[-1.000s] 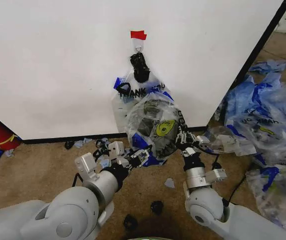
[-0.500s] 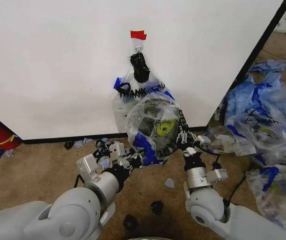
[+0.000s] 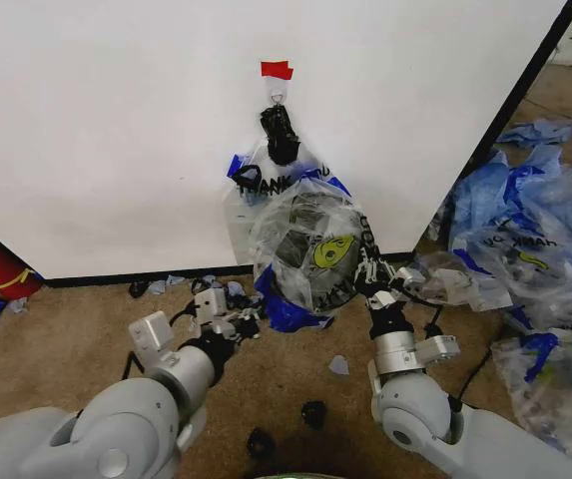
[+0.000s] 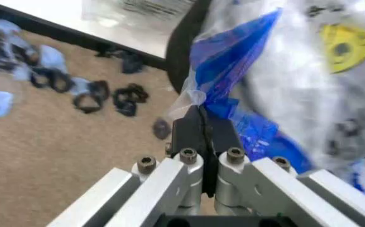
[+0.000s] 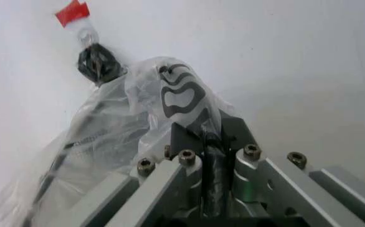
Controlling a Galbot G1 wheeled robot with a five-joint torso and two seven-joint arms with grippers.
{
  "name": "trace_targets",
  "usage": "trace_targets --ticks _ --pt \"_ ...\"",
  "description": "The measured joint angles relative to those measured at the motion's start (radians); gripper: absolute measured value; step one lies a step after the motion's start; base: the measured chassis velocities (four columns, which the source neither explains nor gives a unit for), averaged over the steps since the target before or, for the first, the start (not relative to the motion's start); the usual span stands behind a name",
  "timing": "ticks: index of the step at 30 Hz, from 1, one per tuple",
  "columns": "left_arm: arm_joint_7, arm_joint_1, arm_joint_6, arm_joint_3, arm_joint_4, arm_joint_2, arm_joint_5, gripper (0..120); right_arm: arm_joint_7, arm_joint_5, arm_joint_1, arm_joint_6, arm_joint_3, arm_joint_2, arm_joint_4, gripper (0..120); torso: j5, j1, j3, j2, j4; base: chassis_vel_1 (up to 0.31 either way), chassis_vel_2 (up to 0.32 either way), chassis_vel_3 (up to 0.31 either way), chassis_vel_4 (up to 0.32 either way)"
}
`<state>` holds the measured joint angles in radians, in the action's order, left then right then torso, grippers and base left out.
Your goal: Pick up the garbage bag from the wall and place it over the trash bin.
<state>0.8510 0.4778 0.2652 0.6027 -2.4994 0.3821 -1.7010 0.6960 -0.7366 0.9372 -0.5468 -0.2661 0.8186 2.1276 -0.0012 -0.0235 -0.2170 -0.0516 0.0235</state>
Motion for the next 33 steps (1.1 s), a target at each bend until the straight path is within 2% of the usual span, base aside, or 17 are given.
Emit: trace_targets --ticks 7,13,19,23,33 --pt "0.015 0.066 -0.002 -0.01 0.0 -0.022 0.057 0 0.029 -0.039 0.012 0.013 0.0 0.01 0.063 1 -0.0001 0.0 0.0 0.0 0.0001 0.0 0.0 0.0 0.0" --pt "0.017 0.113 0.004 -0.02 0.0 -0.008 0.097 0 0.048 -0.085 0.027 0.027 0.0 0.004 0.121 1 0.0002 0.0 0.0 0.0 0.0001 0.0 0.0 0.0 0.0" --pt "0.017 0.153 0.015 -0.021 0.046 0.026 0.142 0 0.06 -0.113 0.064 0.036 -0.001 0.004 0.169 1 0.0001 0.0 0.0 0.0 0.0001 0.0 0.0 0.0 0.0" --pt "0.013 0.192 0.026 -0.021 0.106 0.052 0.196 0 0.061 -0.121 0.098 0.037 -0.007 0.003 0.192 1 0.0 0.0 0.0 0.0 0.0001 0.0 0.0 0.0 0.0" --pt "0.009 0.227 0.029 -0.022 0.155 0.079 0.227 0 0.056 -0.107 0.126 0.037 -0.016 -0.001 0.198 1 0.0 0.0 0.0 0.0 0.0001 0.0 0.0 0.0 0.0"
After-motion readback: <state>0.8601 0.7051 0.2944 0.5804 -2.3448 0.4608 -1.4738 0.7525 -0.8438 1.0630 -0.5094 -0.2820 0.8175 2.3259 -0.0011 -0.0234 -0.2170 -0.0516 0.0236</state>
